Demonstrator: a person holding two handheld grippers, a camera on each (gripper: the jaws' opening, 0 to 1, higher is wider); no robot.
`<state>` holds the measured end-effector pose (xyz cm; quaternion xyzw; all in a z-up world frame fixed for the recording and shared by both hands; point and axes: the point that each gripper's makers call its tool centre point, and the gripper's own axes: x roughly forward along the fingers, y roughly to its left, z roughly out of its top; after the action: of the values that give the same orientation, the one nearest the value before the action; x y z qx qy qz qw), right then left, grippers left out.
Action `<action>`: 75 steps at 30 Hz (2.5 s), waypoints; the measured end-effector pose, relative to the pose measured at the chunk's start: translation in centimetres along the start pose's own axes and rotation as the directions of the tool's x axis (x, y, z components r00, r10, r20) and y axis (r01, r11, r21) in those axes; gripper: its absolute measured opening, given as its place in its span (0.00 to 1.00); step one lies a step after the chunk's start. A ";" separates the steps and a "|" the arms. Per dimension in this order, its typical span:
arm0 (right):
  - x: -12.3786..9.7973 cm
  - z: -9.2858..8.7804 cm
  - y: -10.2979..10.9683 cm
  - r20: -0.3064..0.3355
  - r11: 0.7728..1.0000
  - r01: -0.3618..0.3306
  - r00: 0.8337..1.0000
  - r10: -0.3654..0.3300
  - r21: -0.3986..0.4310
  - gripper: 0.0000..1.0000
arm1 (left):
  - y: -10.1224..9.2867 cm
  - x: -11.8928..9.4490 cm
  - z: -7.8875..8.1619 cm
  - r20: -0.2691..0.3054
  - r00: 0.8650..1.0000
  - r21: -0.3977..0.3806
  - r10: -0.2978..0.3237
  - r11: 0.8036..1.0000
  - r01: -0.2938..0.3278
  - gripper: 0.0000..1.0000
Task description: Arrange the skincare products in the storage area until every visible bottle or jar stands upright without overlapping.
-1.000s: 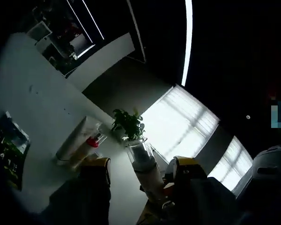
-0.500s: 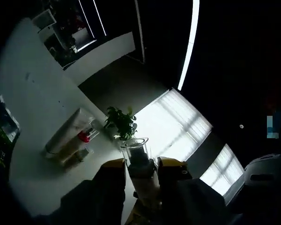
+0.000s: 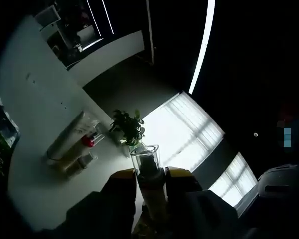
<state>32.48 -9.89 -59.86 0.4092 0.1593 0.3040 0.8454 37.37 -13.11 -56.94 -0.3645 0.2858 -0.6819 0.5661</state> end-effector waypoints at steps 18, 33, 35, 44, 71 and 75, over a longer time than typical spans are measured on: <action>0.0 -0.3 -2.3 -0.080 0.974 0.151 0.983 -0.166 -0.168 0.14 | 1.3 0.1 -0.5 -0.031 0.992 0.004 0.126 0.992 -0.126 0.15; 0.2 -0.3 -5.3 -0.104 0.755 0.366 0.863 -0.494 -0.544 0.15 | 2.2 0.8 -1.1 -0.009 0.945 0.278 0.327 0.908 -0.312 0.15; 0.2 0.0 -5.6 -0.081 0.701 0.386 0.842 -0.533 -0.599 0.14 | 2.4 0.8 -0.8 0.013 0.938 0.302 0.347 0.893 -0.335 0.15; 0.5 1.5 -6.6 0.006 0.518 0.437 0.768 -0.640 -0.735 0.12 | 3.1 0.6 0.5 0.119 0.906 0.352 0.407 0.836 -0.422 0.14; 1.1 1.6 -6.9 -0.031 0.607 0.397 0.820 -0.571 -0.688 0.10 | 3.1 0.5 1.3 0.141 0.907 0.391 0.396 0.820 -0.419 0.14; 0.8 1.4 -6.7 -0.047 0.658 0.382 0.843 -0.536 -0.649 0.09 | 2.8 0.7 1.1 0.110 0.921 0.398 0.374 0.832 -0.385 0.14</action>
<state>36.38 -13.41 -64.26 0.0174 0.2483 0.1599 0.9552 39.77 -14.30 -58.42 -0.1823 0.1942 -0.5955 0.7579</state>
